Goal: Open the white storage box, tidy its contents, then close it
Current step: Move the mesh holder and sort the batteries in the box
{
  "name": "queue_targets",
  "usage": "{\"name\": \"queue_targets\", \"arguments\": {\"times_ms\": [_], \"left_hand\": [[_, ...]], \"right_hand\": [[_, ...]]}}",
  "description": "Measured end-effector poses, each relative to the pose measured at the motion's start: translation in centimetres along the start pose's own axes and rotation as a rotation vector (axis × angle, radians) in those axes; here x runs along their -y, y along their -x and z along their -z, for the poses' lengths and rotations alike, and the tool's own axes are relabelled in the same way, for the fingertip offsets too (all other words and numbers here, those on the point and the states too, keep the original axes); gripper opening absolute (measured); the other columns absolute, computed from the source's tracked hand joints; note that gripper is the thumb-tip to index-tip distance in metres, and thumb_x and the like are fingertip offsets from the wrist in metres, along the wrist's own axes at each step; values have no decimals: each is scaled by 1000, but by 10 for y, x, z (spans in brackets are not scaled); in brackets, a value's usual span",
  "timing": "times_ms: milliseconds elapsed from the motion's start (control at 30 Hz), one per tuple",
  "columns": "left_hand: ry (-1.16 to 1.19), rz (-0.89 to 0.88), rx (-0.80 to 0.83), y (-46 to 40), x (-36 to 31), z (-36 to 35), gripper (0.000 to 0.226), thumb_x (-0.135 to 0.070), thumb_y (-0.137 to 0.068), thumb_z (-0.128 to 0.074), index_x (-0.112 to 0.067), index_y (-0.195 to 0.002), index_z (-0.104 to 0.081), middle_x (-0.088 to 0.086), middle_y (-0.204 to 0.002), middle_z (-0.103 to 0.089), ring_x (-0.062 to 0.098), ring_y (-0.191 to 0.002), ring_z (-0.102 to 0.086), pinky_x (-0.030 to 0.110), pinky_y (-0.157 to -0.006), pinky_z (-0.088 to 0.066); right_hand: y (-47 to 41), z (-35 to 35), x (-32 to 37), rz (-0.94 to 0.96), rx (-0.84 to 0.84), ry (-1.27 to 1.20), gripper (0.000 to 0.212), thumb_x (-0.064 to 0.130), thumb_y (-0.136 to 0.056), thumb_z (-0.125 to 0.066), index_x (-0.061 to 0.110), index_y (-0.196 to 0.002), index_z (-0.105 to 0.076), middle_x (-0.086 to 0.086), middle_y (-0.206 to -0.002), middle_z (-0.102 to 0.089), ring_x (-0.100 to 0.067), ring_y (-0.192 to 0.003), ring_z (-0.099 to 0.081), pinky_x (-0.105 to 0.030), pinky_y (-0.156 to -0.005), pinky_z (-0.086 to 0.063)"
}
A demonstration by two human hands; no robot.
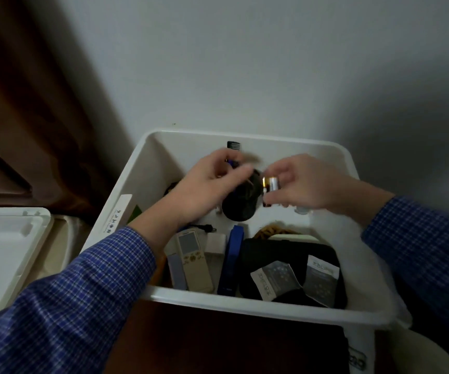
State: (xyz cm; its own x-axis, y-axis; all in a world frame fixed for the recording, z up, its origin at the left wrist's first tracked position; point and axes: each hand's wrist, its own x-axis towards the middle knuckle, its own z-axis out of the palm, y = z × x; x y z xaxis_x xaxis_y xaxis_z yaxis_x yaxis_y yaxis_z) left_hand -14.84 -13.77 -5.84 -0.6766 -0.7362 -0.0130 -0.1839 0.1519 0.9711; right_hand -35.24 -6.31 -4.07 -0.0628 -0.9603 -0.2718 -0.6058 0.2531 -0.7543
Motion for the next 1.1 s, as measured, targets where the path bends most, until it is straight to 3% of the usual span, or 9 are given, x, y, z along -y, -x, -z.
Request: {"name": "queue_targets", "arguments": {"times_ms": [133, 233, 300, 500, 600, 700, 867, 1000, 1100], "left_hand": [[-151, 90, -265, -7, 6, 8, 16, -25, -97, -59, -11, -97, -66, -4, -72, -61, 1, -56, -51, 11, -51, -43], [-230, 131, -231, -8, 11, 6, 13, -20, -94, -61, -9, -92, -68, 7, -78, -66, 9, -64, -55, 20, -62, -47], [-239, 139, -214, -8, 11, 7, 12, -19, -93, -62, -10, -89, -68, 7, -79, -68, 10, -66, -56, 25, -65, -48], [-242, 150, -282, -6, 14, 10, 12, -17, -93, -61, -9, -87, -68, 0, -67, -64, 7, -47, -52, 17, -42, -43], [-256, 140, -276, -7, 13, 10, 12, -17, -93, -60, -10, -88, -69, 5, -74, -68, 8, -53, -54, 18, -49, -47], [-274, 140, -271, -8, 13, 10, 12, -18, -93, -60, -12, -89, -70, 9, -80, -71, 6, -57, -56, 18, -53, -49], [-244, 152, -267, -7, 10, 8, 14, -17, -94, -59, -8, -89, -69, 10, -73, -66, 9, -49, -53, 19, -46, -46], [-214, 170, -262, -6, 8, 8, 15, -17, -95, -59, -6, -91, -68, 6, -68, -62, 11, -46, -50, 20, -42, -43], [-212, 171, -256, -5, 6, 8, 15, -17, -96, -59, -6, -92, -68, 5, -70, -64, 13, -50, -51, 21, -43, -44]], "right_hand": [[-19, 14, -17, -182, -213, 336, 25, 23, -79, -83, 22, -99, -69, 4, -70, -73, -6, -60, -70, -21, -51, -52], [-38, -6, -32, -246, -160, 352, 16, 15, -80, -79, 5, -92, -72, -14, -78, -75, -28, -74, -74, -37, -61, -61], [-50, -22, -40, -263, -184, 419, 10, 14, -82, -77, 7, -87, -73, -14, -80, -74, -31, -78, -72, -35, -69, -61], [-73, -54, -56, -290, -285, 597, 6, 16, -85, -72, 12, -88, -68, -9, -91, -69, -29, -87, -65, -37, -81, -58], [-78, -60, -61, -316, -325, 538, 7, 14, -85, -72, 16, -92, -72, -6, -90, -70, -28, -89, -65, -36, -81, -58], [-81, -69, -64, -347, -411, 381, 13, 5, -83, -70, 14, -92, -74, -5, -84, -66, -23, -81, -60, -22, -63, -47], [-84, -82, -65, -491, -577, 7, 24, 0, -85, -67, 9, -106, -75, -12, -106, -71, -27, -98, -66, -23, -77, -45], [-87, -88, -65, -604, -678, -181, 18, 1, -87, -68, 5, -104, -72, -13, -105, -73, -28, -98, -69, -25, -72, -49], [-90, -92, -65, -688, -776, -306, 44, 2, -87, -68, 1, -129, -58, -15, -121, -67, -29, -110, -66, -27, -74, -49]]}}
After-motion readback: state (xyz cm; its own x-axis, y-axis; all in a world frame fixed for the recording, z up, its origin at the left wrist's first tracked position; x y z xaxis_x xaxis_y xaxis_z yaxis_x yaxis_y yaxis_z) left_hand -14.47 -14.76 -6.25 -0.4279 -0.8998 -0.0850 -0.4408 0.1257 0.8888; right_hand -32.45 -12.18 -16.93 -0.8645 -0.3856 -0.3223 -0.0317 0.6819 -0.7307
